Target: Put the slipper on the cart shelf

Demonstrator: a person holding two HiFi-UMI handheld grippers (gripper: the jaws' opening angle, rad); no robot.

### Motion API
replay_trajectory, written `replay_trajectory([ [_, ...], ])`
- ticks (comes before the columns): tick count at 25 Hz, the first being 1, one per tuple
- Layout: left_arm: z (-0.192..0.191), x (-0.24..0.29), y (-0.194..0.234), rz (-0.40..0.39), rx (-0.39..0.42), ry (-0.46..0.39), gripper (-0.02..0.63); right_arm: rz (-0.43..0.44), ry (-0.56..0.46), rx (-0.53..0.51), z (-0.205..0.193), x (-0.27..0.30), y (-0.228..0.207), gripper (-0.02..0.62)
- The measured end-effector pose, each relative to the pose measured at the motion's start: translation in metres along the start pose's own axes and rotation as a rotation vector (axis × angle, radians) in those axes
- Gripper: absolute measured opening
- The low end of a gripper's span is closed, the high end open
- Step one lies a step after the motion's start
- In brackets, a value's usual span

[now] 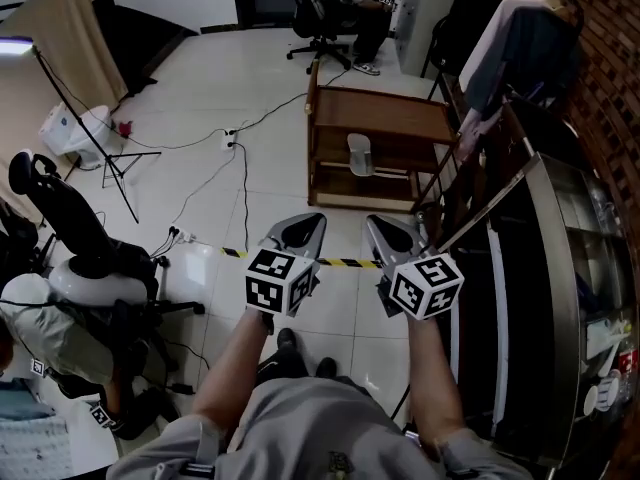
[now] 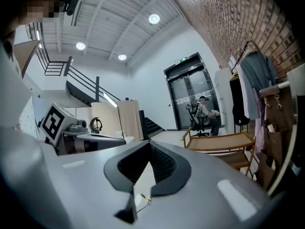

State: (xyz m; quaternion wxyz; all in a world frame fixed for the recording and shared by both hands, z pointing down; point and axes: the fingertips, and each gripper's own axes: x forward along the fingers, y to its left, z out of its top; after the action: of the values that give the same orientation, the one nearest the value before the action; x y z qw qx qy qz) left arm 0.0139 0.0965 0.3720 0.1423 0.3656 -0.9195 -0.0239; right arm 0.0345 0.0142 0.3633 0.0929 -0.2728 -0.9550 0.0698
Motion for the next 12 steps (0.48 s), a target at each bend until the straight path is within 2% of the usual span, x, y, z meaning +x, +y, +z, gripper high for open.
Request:
replay_trajectory([
  [8,0.006,0.082,0.056,-0.071,-0.012,0.036,0.008,-0.079,0.026,0.031,0.000,0.072,-0.064,0.000],
  [12,0.018,0.118,0.088,-0.119,-0.011,0.045,0.008,-0.121,0.021,0.032,0.012,0.110,-0.085,0.000],
])
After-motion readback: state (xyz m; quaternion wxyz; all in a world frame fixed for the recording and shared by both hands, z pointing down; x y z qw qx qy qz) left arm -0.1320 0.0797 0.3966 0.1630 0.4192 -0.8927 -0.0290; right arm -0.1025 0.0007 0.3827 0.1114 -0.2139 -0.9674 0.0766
